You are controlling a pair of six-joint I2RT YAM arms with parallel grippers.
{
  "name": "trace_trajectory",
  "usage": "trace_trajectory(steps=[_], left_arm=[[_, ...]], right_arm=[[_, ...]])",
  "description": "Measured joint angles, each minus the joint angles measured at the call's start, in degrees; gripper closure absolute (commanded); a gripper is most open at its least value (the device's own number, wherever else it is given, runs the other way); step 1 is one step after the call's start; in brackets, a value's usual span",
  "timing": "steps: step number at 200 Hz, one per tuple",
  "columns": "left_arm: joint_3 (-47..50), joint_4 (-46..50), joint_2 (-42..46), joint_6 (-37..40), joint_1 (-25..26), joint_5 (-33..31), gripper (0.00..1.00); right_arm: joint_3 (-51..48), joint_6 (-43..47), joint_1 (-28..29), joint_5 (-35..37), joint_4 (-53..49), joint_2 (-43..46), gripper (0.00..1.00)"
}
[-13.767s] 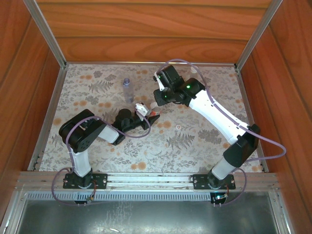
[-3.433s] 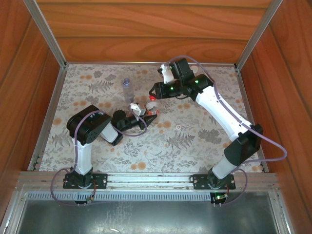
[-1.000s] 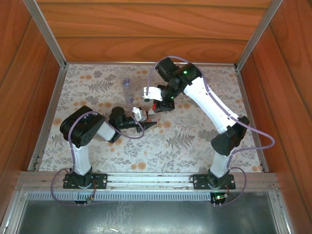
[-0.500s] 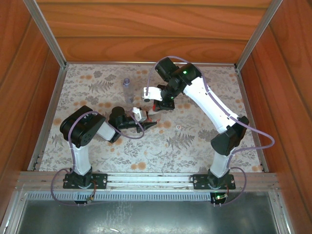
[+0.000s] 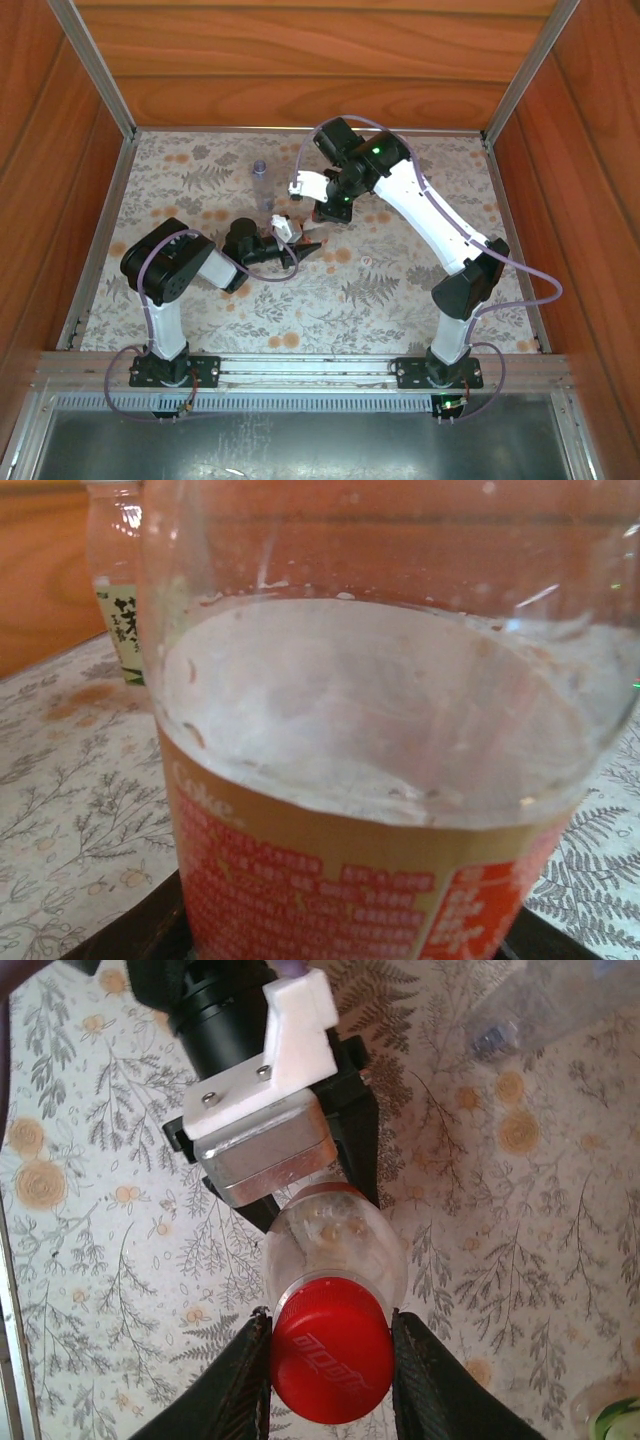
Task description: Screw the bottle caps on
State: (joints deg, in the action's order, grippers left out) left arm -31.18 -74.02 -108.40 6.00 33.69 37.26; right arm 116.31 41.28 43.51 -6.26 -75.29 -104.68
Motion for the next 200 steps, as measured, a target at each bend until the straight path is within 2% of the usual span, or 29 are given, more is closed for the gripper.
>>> trace_trajectory(steps=[20,48,83,120,144,167,200], left_arm=[[0.0,0.2,0.1,-0.5,0.2,-1.8,0.52],[-0.3,0.4,0.1,-0.9,0.6,-4.2,0.52],[-0.4,0.6,0.1,-1.6,1.0,-5.8,0.52],[-0.6,0.8,0.1,-1.8,1.0,-6.0,0.52],[-0.6,0.8,0.1,-1.7,1.0,-6.0,0.52],[-0.6,0.8,0.1,-1.7,1.0,-6.0,0.52],[-0.6,0.8,0.1,-1.7,1.1,-6.0,0.52]], right_arm=[[0.0,-7.3,0.5,2.1,1.0,0.0,0.80],[0.0,-22.0,1.8,6.3,1.9,-0.1,0.85],[2.9,-42.0,2.5,9.9,0.3,-2.0,0.83],[6.0,-58.1,3.5,13.2,-2.5,-3.9,0.80],[8.8,-63.7,4.2,15.3,-5.4,-5.7,0.76],[10.3,-65.4,4.2,16.3,-6.8,-6.6,0.71],[13.3,-65.2,4.2,16.4,-8.6,-8.3,0.57]])
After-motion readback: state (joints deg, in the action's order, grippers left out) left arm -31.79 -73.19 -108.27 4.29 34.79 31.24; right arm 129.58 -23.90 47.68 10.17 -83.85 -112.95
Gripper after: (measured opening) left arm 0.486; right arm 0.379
